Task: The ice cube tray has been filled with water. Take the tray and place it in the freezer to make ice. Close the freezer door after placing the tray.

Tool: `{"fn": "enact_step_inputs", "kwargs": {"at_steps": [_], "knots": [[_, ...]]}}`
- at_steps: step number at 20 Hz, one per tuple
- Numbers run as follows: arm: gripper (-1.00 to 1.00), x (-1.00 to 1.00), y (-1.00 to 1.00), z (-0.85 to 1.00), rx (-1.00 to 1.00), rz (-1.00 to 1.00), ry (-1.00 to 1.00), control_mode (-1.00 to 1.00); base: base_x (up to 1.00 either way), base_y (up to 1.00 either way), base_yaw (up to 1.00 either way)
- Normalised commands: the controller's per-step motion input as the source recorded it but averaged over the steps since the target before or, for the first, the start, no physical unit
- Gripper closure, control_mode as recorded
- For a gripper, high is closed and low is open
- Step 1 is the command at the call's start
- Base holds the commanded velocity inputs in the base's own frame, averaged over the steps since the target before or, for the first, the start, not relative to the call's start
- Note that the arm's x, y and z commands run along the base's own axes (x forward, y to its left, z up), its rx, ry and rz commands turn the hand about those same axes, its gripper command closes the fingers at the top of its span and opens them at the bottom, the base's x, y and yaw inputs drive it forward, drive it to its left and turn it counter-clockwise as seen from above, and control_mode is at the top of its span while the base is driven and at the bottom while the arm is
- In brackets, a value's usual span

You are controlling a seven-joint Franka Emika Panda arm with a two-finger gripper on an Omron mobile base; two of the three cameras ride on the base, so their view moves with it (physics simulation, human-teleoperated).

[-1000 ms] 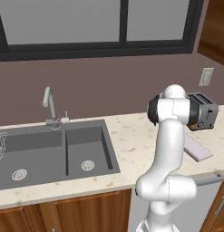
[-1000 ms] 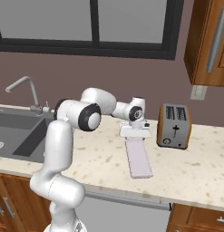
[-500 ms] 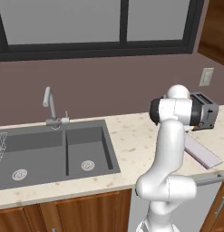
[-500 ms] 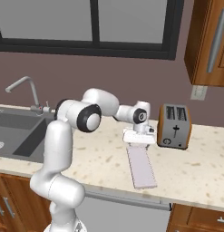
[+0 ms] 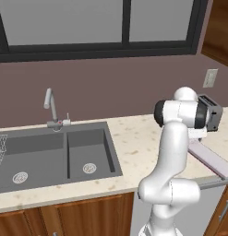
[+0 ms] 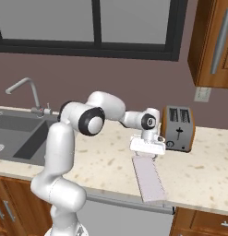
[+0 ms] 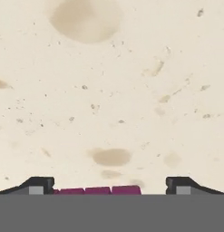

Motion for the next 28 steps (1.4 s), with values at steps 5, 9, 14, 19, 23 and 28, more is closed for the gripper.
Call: {"fn": "enact_step_inputs", "kwargs": {"at_steps": [5,9,14,19,23,28], "knots": [[-1.0,-0.44,-0.18,-0.05,0.0,-0.07,0.11,-1.0,0.0,0.0,0.0],[-1.0,0.0,0.0,0.01,0.0,-0.01,0.0,-1.0,0.0,0.0,0.0],[-1.0,-0.08,0.0,0.3,0.0,0.0,-0.02,-1.0,0.0,0.0,0.0],[-1.0,-0.26,0.04,0.36,0.0,0.0,-0.07,-1.0,0.0,0.0,0.0],[-1.0,-0.08,0.3,0.19,0.0,0.0,-0.21,-1.0,0.0,0.0,0.0],[-1.0,0.0,0.33,0.0,0.0,0.0,-0.28,-1.0,0.0,0.0,0.0]]}}
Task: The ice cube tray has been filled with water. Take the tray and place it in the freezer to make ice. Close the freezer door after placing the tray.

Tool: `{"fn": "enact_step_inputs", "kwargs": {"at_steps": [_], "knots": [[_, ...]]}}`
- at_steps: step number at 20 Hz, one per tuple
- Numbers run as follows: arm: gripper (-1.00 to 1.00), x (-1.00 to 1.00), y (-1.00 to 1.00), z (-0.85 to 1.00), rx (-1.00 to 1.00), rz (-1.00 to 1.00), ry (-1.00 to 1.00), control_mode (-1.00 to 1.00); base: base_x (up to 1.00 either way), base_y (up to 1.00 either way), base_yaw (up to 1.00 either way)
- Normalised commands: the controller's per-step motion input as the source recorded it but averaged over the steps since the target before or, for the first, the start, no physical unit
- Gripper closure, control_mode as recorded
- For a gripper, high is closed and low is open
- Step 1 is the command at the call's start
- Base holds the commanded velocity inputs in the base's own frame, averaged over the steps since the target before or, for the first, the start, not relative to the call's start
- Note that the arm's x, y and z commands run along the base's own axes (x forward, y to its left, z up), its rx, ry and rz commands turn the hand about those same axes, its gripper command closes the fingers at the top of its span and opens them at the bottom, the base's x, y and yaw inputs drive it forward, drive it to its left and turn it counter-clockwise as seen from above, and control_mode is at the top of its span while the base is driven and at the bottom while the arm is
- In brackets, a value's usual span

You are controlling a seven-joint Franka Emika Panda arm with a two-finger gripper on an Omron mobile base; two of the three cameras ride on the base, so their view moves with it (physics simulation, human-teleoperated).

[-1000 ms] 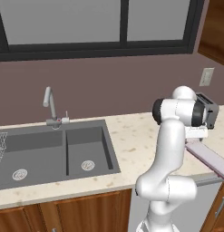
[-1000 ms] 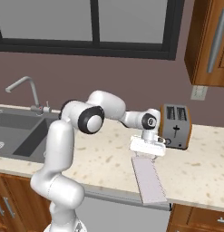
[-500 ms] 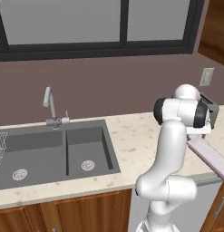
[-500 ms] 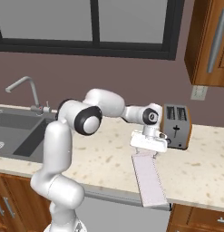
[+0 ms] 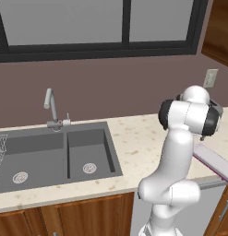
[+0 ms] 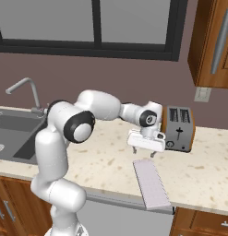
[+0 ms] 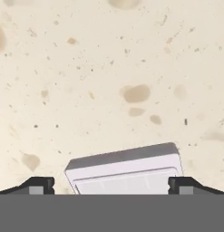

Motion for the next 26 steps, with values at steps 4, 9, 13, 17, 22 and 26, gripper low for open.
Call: {"fn": "enact_step_inputs", "kwargs": {"at_steps": [4,9,13,17,22,26], "knots": [[-1.0,0.0,0.29,0.09,0.0,0.0,-0.27,-1.0,0.0,0.0,0.0],[-1.0,-0.27,0.04,0.49,0.0,-0.01,-0.14,-1.0,0.0,0.0,0.0],[-1.0,-0.25,0.0,0.54,-0.04,-0.09,0.0,-1.0,0.0,0.0,0.0],[-1.0,-0.11,-0.03,0.34,-0.04,-0.14,0.02,-1.0,0.0,0.0,0.0],[-1.0,-0.06,-0.14,0.06,-0.04,-0.18,0.02,-1.0,0.0,0.0,0.0],[-1.0,-0.19,-0.69,-0.03,0.0,-0.27,0.0,-1.0,0.0,0.0,0.0]]}}
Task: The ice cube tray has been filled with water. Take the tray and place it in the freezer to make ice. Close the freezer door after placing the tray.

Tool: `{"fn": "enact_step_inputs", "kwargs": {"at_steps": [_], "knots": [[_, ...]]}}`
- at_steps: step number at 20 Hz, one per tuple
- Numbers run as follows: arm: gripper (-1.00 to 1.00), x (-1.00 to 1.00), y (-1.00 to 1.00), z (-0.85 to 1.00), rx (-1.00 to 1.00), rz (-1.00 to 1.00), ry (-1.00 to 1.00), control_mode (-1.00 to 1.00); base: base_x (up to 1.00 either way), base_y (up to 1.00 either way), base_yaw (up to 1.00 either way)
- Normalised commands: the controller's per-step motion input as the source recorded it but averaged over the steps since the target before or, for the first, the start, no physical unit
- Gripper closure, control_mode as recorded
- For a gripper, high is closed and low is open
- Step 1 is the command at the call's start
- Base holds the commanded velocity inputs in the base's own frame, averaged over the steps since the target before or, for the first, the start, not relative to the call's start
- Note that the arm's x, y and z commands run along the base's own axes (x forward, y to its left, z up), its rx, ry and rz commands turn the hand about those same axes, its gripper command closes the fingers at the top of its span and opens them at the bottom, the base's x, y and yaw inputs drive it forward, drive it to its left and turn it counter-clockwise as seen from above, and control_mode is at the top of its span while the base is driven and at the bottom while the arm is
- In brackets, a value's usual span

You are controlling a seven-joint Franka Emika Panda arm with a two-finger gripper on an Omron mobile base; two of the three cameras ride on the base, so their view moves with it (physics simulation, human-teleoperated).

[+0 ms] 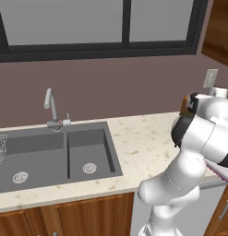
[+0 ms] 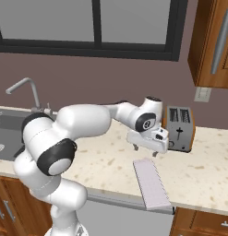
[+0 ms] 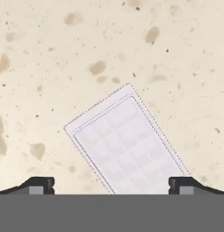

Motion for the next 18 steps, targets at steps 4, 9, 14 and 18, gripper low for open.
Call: {"fn": "enact_step_inputs", "kwargs": {"at_steps": [4,9,14,18], "knots": [[-1.0,-0.28,-0.86,-0.01,0.02,-0.32,0.0,-1.0,0.0,0.0,0.0],[-1.0,-0.3,-0.79,0.0,0.04,-0.3,0.0,-1.0,0.0,0.0,0.0],[-1.0,-0.41,-0.42,0.0,0.01,-0.25,-0.01,-1.0,0.0,0.0,0.0],[-1.0,-0.61,-0.03,-0.04,0.0,-0.18,-0.15,-1.0,0.0,0.0,0.0]]}}
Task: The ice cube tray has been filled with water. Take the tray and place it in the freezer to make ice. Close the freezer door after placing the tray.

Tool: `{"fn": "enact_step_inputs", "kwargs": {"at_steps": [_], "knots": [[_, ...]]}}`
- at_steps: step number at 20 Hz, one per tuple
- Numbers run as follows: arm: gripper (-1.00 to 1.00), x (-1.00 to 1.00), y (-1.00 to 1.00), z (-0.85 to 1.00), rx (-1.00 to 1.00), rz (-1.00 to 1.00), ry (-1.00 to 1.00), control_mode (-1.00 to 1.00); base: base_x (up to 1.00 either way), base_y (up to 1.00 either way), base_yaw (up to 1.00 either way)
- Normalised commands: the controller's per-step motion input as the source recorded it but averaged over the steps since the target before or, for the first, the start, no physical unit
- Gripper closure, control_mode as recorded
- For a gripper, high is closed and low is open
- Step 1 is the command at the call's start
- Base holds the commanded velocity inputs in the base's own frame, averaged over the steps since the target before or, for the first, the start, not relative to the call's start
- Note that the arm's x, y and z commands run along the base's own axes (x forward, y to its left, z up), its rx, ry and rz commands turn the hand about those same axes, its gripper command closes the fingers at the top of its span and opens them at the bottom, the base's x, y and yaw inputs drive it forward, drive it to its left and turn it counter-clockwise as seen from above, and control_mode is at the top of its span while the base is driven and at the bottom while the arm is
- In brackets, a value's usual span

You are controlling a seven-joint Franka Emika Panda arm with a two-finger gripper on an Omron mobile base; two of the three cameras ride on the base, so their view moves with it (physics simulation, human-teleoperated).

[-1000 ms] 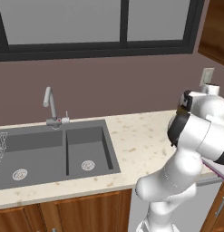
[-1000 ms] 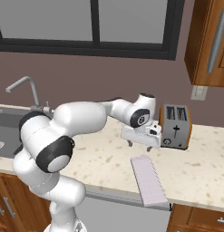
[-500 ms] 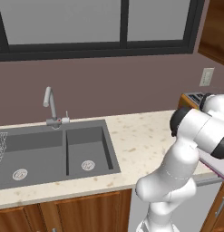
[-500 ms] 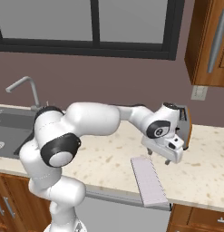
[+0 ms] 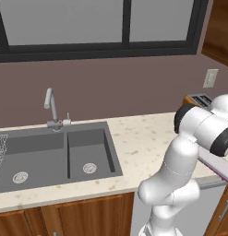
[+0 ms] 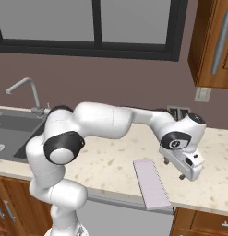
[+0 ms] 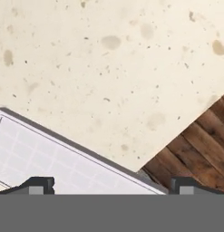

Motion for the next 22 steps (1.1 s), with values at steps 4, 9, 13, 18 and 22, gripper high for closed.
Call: {"fn": "enact_step_inputs", "kwargs": {"at_steps": [4,9,13,18,22], "knots": [[-1.0,-0.67,0.16,-0.06,0.0,-0.11,-0.17,-1.0,0.0,0.0,0.0],[-1.0,-0.74,0.3,-0.04,0.0,-0.07,-0.15,-1.0,0.0,0.0,0.0],[-1.0,-0.63,0.34,0.0,0.0,-0.02,-0.11,-1.0,0.0,0.0,0.0],[-1.0,-0.33,0.4,-0.1,0.0,0.0,-0.09,-1.0,0.0,0.0,0.0],[-1.0,-0.01,0.32,-0.2,0.0,0.0,-0.08,-1.0,0.0,0.0,0.0]]}}
